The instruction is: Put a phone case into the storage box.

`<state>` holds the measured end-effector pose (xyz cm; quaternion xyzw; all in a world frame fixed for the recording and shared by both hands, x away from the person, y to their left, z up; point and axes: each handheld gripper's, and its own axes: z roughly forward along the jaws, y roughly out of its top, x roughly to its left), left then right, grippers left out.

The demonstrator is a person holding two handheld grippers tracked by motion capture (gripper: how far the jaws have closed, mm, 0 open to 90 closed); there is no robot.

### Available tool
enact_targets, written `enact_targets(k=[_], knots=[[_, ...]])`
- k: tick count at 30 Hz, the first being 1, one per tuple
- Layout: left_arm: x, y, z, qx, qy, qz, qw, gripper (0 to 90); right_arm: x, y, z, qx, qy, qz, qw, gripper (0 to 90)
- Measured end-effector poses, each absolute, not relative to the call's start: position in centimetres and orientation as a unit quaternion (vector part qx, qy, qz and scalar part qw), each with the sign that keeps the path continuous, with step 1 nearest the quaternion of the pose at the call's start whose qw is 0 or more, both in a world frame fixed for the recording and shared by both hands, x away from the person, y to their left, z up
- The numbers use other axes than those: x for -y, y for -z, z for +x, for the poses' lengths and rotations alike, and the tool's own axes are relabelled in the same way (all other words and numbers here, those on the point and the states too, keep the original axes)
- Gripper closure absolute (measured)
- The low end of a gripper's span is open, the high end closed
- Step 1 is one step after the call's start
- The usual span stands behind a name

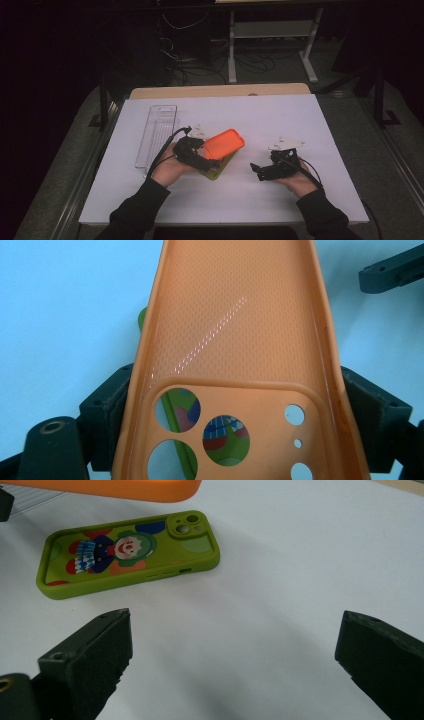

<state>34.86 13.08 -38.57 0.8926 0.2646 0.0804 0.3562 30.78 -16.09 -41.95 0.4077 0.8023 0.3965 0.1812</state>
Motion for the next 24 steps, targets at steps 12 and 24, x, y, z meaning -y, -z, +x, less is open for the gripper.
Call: enact_targets(k=[12,24], knots=[[-13.1,38.6,34.9,-0.262,-0.078,0.894,0.355,15.9,15.5,41.5,30.3,-0.814,-0.376,0.360,0.257,1.1],[-13.0,38.7,34.9,-0.259,-0.077,0.896,0.351,15.8,14.8,41.5,29.7,-0.823,-0.350,0.323,0.310,1.1]])
